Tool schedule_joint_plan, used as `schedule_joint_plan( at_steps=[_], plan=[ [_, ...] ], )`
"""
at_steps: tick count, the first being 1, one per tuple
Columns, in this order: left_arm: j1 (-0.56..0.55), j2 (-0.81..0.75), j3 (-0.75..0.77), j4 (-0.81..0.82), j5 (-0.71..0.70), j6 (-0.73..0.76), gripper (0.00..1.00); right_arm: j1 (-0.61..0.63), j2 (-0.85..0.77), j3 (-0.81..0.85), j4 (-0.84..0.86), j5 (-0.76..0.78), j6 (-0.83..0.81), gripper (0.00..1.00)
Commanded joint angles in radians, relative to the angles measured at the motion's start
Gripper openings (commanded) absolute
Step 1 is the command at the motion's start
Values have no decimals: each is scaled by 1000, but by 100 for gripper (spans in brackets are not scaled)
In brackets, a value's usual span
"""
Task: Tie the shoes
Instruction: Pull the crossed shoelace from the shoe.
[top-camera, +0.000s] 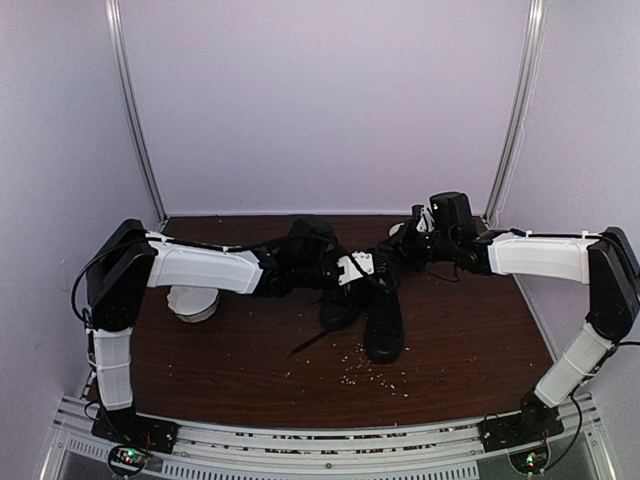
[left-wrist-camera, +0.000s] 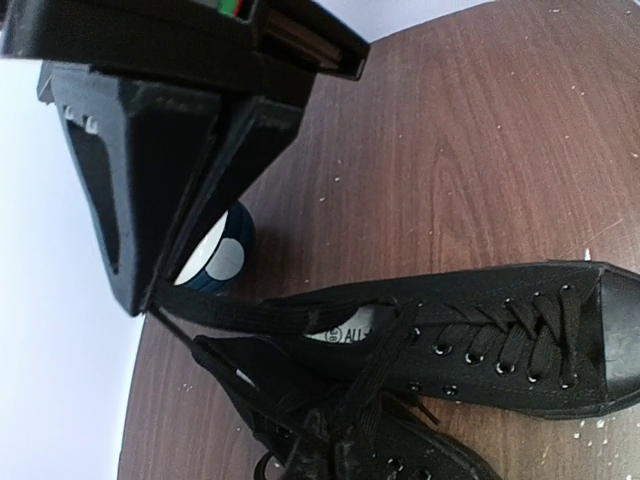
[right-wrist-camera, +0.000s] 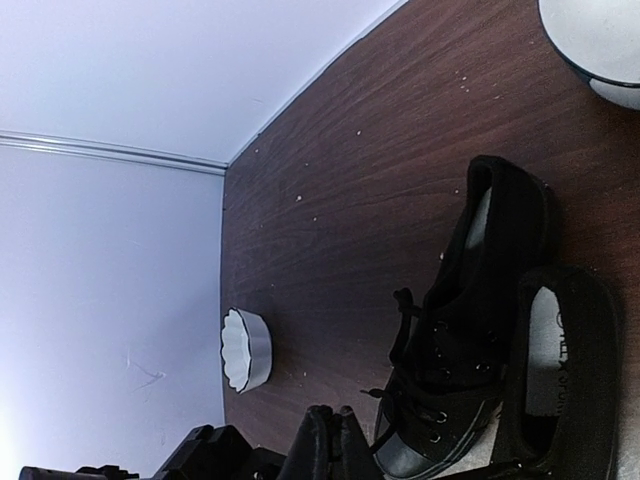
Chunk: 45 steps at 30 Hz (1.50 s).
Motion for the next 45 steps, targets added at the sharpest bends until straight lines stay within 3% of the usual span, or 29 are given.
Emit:
schedule_joint_plan(
  at_steps=[1,13,45],
  plan=[
    [-17,-26,-30,-81,104,-8,0,-47,18,57,168,10,37,0],
    [-9,-26,-31,-54,96,-25,0,-71,110,84,218,40,115,0],
    [-12,-10,24,-65,73,-28,0,-62,9,-74,83,-7,89,0]
  ],
)
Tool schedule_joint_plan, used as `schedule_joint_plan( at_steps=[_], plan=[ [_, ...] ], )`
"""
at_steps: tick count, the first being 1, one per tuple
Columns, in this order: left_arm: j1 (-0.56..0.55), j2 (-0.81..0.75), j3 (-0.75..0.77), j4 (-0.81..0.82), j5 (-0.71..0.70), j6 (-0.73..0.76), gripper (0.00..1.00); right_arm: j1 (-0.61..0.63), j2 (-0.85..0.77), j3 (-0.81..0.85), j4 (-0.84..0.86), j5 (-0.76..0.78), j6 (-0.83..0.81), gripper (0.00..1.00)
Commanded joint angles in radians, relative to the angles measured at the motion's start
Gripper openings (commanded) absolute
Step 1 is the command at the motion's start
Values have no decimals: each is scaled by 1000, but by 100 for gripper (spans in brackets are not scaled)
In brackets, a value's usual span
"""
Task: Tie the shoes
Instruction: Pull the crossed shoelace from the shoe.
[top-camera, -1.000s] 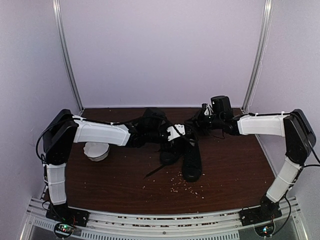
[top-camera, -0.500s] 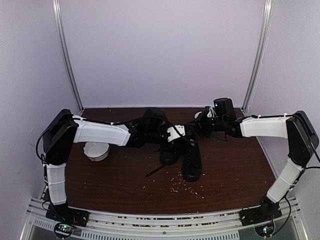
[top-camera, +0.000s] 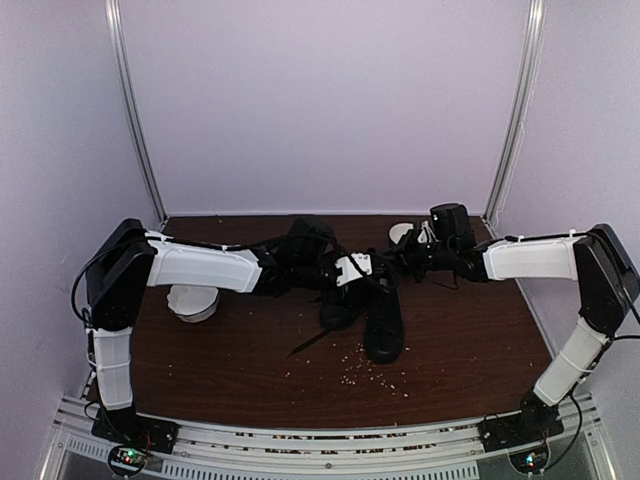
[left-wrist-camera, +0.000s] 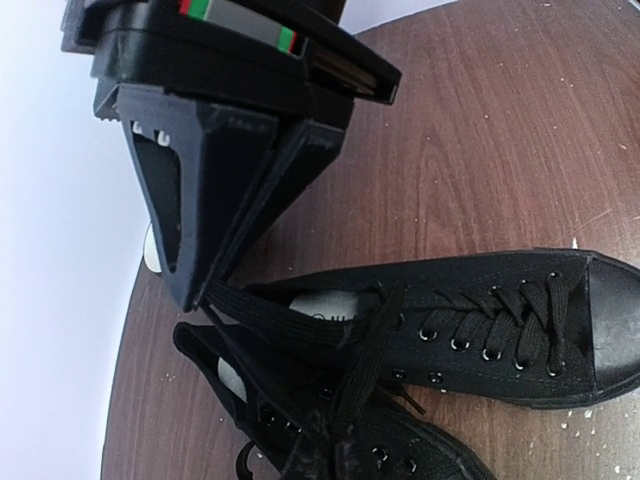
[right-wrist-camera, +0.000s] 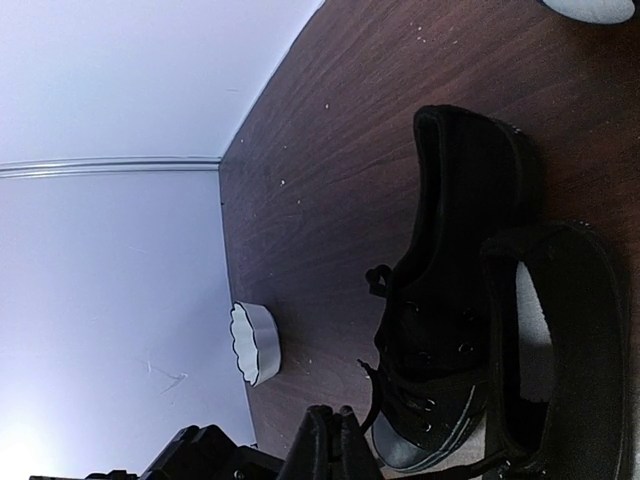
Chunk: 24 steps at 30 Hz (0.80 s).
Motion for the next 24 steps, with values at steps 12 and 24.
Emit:
schedule_joint_plan(
  at_steps=[12,24],
  plan=[
    [-21,-19,28,-27,81,-27,0,-19,28,97,-270,-57,-406,0],
    [-20,-29,26,-21,81,-51,0,-15,91,147,-432,-161,-609,0]
  ],
)
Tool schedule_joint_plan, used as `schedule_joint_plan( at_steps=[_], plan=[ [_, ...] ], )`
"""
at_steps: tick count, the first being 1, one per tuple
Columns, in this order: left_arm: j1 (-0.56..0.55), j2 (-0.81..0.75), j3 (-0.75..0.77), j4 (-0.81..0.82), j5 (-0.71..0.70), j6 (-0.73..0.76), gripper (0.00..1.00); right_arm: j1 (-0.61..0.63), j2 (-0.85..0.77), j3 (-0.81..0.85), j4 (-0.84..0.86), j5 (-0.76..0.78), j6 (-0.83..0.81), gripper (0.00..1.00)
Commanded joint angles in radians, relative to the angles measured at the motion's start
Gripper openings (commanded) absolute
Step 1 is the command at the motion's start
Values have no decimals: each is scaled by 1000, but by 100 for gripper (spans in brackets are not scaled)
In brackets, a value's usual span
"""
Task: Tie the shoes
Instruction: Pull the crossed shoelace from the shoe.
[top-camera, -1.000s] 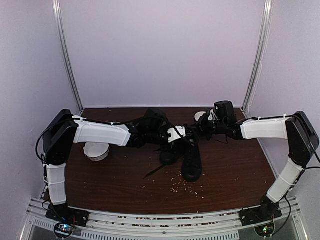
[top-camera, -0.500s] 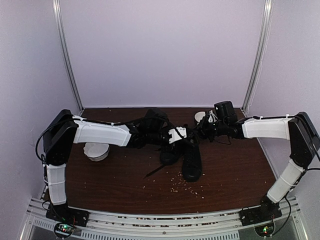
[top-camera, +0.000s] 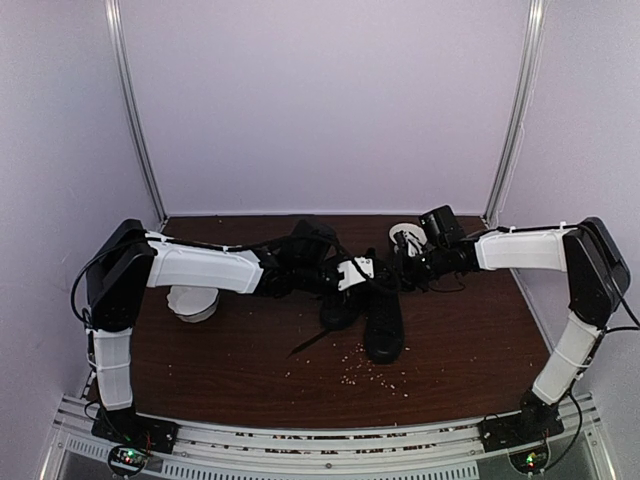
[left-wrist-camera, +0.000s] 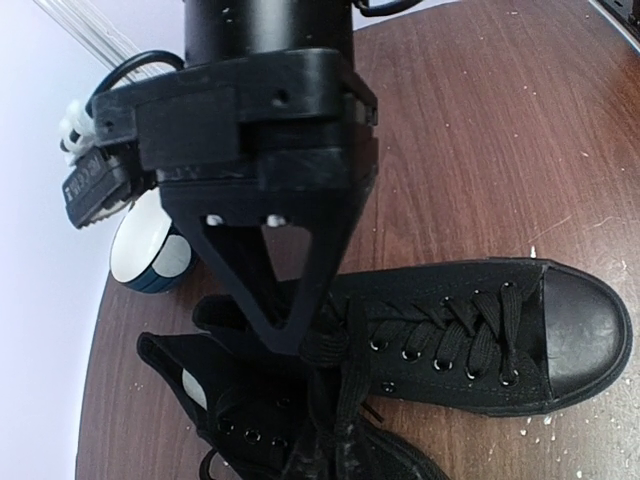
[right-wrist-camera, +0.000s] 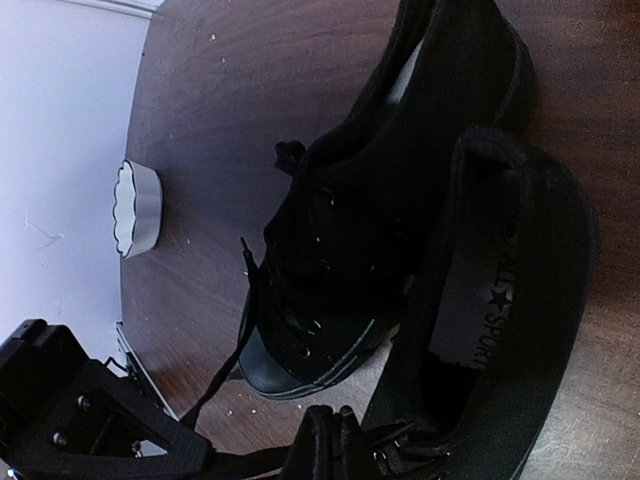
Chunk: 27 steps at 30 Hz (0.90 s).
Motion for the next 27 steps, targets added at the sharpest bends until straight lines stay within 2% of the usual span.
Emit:
schedule_joint_plan(
  at_steps=[1,11,16,27],
  plan=[
    [-8,-30,19,17,21,-16,0,-11,15,40,-87,-20,-115,0],
    [-8,-45,32,-6,55,-16,0,-11,32,103,-179,-51,-233,0],
    [-8,-53,33,12,35,-23,0,-10,54,134,-279,-4,-297,0],
    [-8,-47,46,18,51,-27,0,22,97,178,-364,2,-390,0]
  ],
)
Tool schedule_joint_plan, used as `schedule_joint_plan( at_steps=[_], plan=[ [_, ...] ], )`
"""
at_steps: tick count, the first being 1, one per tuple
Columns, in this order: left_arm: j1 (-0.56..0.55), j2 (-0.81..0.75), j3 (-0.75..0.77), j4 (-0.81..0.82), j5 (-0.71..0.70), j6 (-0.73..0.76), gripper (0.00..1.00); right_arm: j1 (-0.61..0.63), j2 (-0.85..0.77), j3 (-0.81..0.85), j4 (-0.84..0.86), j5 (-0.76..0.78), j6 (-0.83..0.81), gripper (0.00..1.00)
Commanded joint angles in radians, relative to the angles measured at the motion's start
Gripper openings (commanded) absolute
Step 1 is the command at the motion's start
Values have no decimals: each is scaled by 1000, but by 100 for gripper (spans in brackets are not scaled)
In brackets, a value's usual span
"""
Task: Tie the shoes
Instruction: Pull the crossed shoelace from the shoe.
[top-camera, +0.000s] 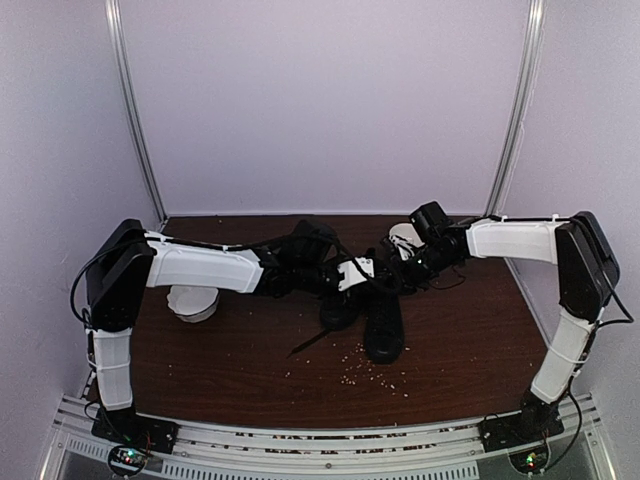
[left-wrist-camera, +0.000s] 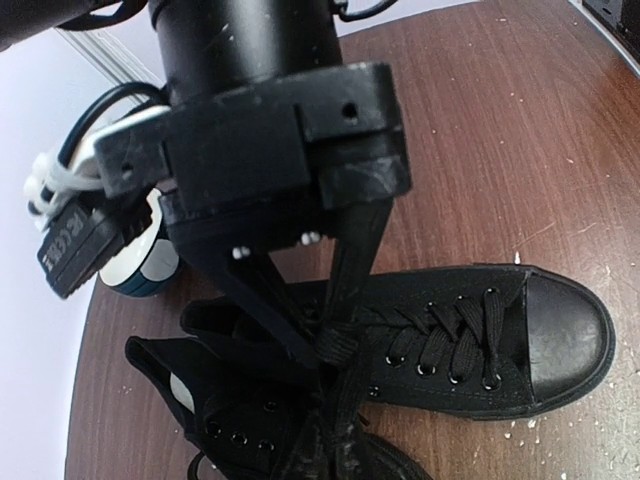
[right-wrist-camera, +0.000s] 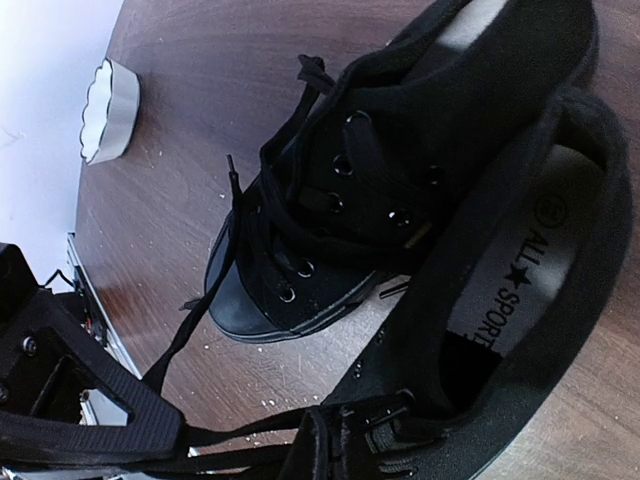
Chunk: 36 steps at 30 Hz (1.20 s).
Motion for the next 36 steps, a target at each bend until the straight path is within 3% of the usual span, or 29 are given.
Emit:
schedule_joint_plan(
  at_steps=[1,21,27,30,36],
  plan=[
    [-7,-44,40,38,23,-12,0,15,39,46,-87,43,-77,0],
    [-5,-31,44,76,19,-16,0,28,133,146,-261,-3,-232,0],
    [-5,-15,52,82,36,-45,0,51,147,215,-337,122,-277,0],
    [-5,25,73,71,3,-82,0,51,140,231,-360,162,-284,11],
    [-7,67,98,51,-88,-102,0,51,115,215,-374,160,-282,20]
  ],
)
